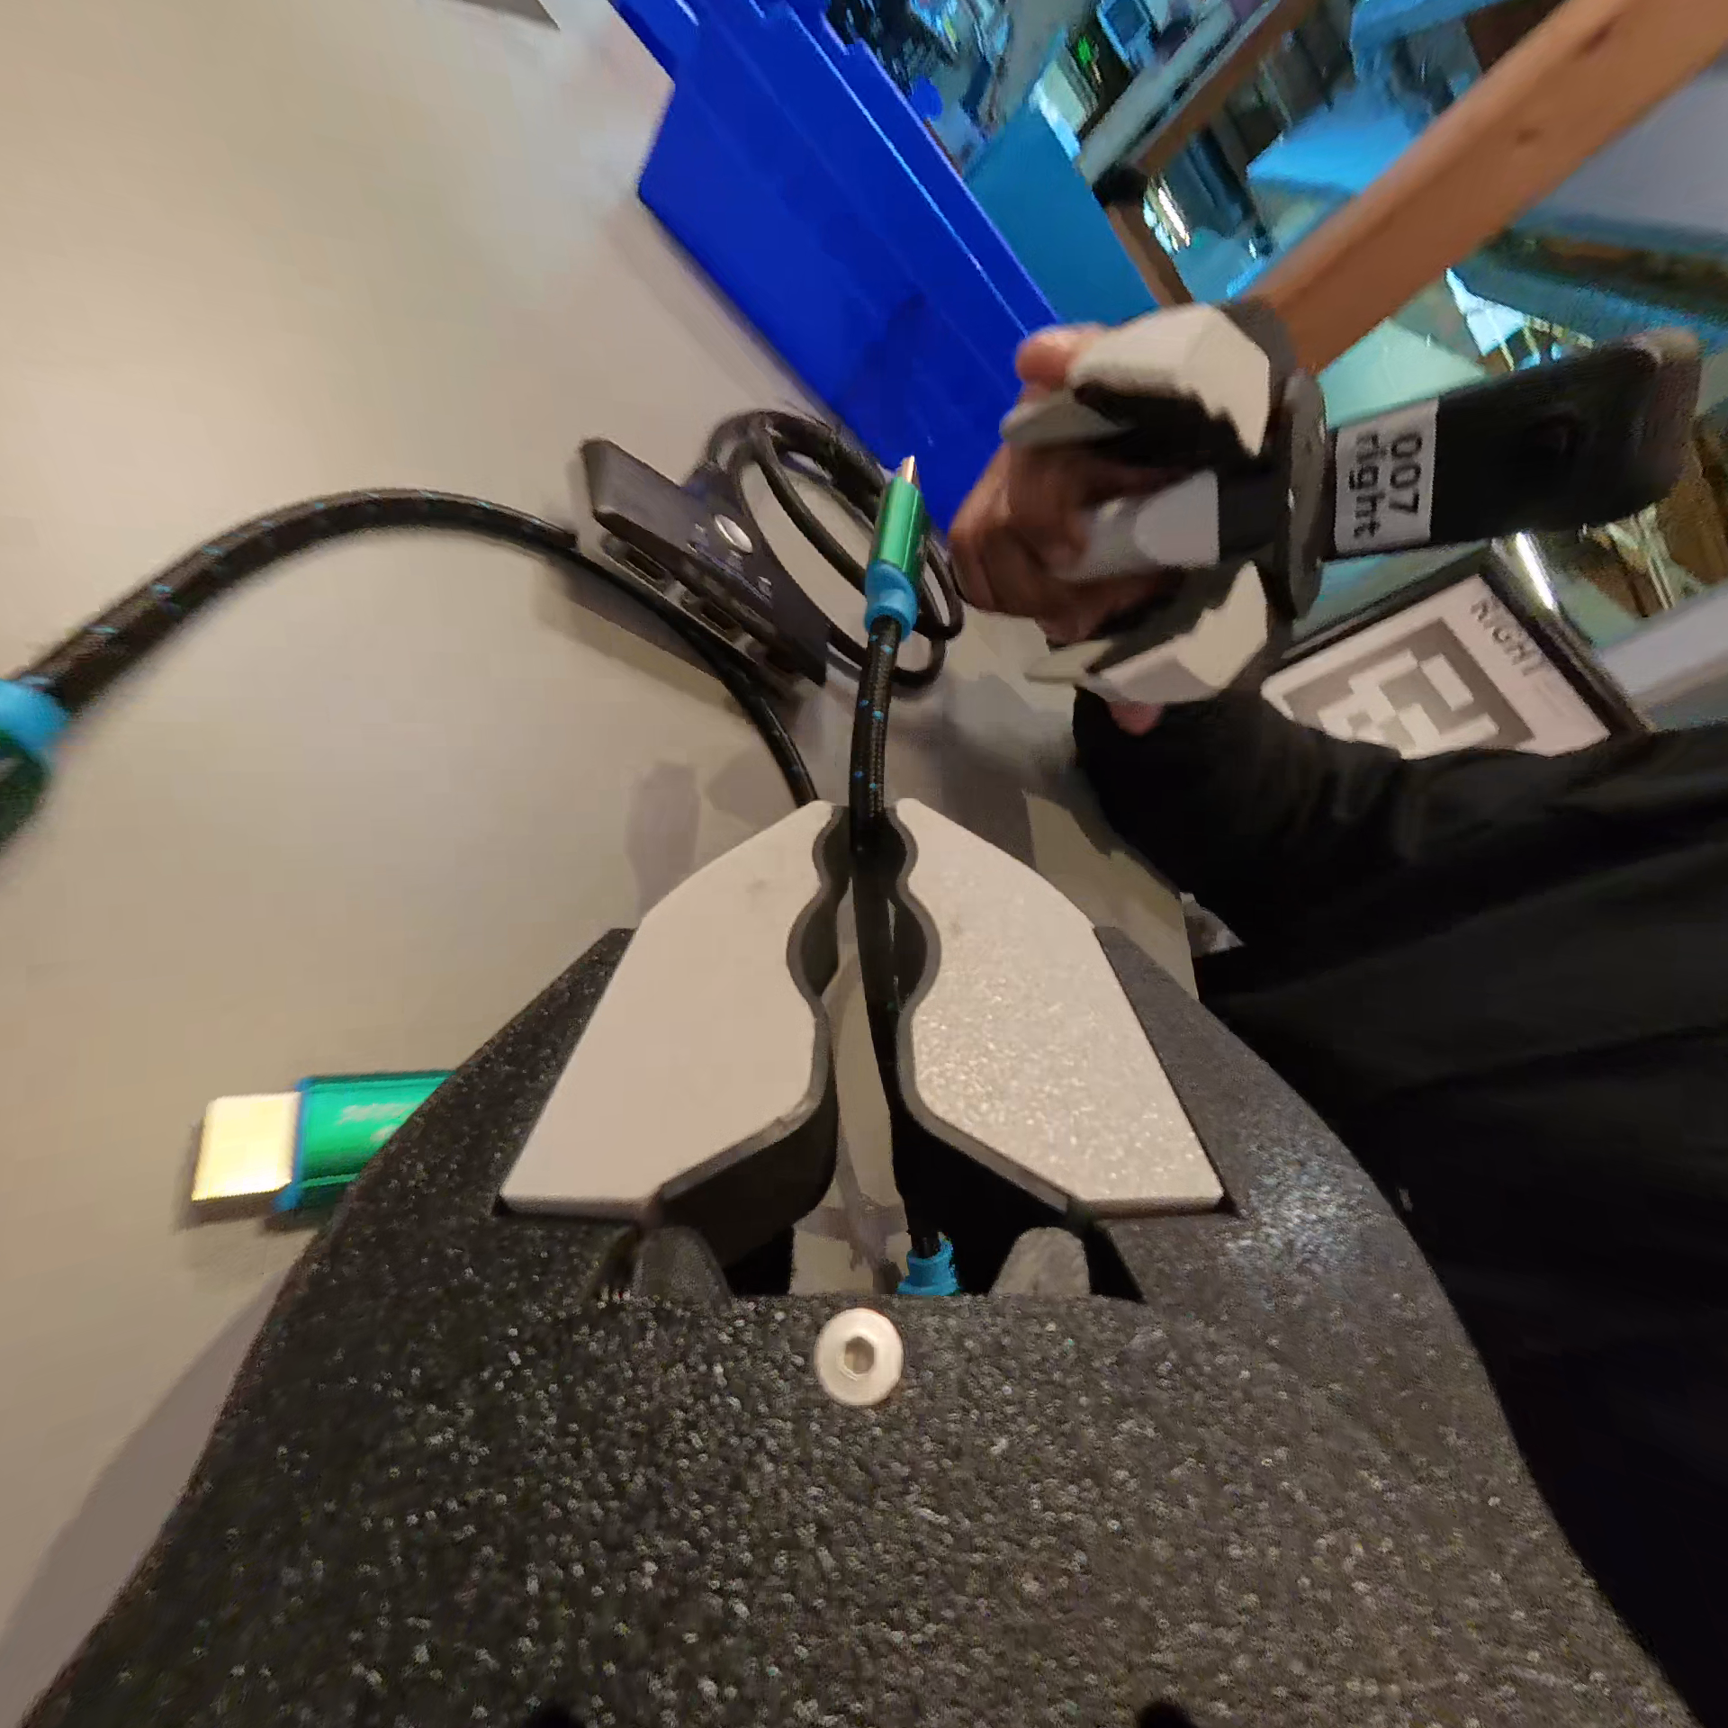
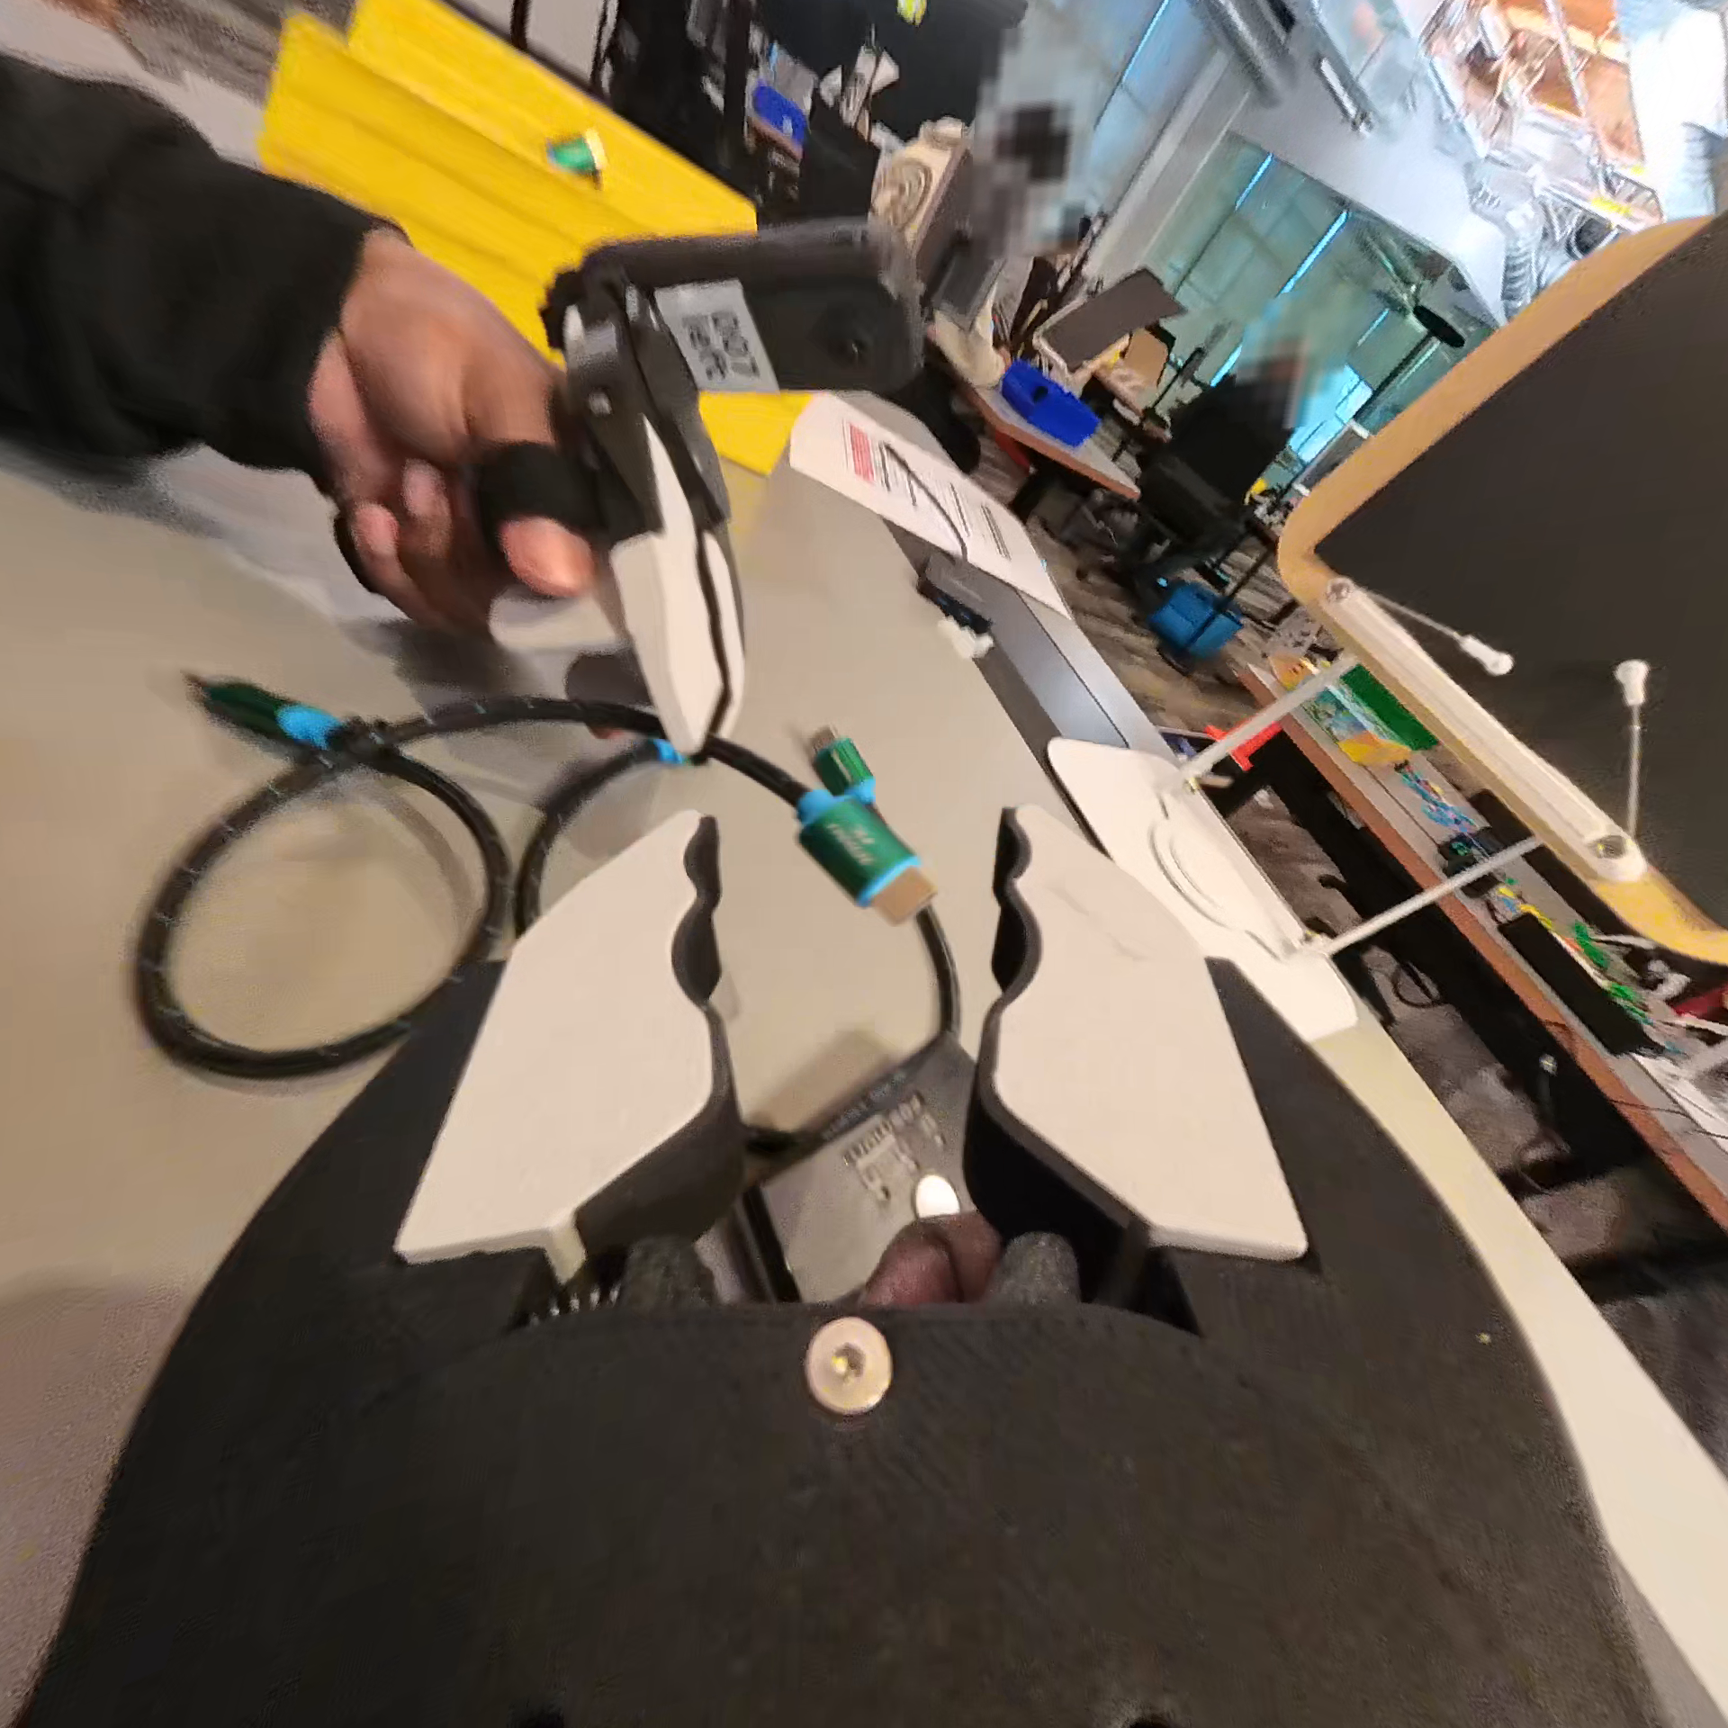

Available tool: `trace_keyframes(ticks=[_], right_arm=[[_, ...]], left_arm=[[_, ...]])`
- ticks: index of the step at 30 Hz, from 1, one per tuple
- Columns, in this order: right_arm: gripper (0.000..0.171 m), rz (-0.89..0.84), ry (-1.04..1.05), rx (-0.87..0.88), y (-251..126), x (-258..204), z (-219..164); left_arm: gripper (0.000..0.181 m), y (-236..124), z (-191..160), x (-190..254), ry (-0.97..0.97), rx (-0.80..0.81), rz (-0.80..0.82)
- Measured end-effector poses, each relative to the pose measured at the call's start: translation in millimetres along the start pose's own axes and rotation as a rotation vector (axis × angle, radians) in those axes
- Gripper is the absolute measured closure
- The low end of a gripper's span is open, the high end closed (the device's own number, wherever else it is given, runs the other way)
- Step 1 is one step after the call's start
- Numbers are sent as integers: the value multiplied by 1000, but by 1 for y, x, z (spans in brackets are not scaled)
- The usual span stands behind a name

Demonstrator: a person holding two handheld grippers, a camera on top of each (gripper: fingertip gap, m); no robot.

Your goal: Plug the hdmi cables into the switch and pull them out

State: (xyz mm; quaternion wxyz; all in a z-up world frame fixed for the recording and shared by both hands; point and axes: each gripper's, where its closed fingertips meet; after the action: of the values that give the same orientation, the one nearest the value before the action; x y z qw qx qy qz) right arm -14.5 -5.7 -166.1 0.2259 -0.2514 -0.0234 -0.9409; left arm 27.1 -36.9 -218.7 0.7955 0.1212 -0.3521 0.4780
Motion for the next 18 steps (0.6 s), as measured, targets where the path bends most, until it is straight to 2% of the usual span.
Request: trace_keyframes(ticks=[5, 6, 9, 12, 15, 18], right_arm=[[109, 83, -140, -166, -3, -12, -37], [113, 90, -153, -184, -3, -14, -41], [141, 107, -184, -194, -3, -18, -45], [143, 119, -184, -195, -4, -20, -46], [144, 146, -167, -183, -4, -25, -46], [144, 170, -154, -169, -1, -31, -45]], left_arm=[[175, 21, -18, 15, 20, -76, -41], [175, 24, -21, 18, 21, -86, -50], [175, 27, -26, 22, 29, -105, -61], [174, 27, -23, 21, 68, -95, -52], [146, 30, -18, 15, 126, -67, -3], [142, 33, -23, 14, 182, -88, 11]])
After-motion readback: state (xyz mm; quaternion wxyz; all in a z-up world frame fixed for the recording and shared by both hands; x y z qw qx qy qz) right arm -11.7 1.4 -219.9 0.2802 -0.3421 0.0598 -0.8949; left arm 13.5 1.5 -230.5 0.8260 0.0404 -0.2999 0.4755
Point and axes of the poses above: each gripper's, where its closed fingertips meet, y out along the fingers, z out of its top, x = y × z across the jaws, and after that the axes turned 9 degrees about x, right-handed
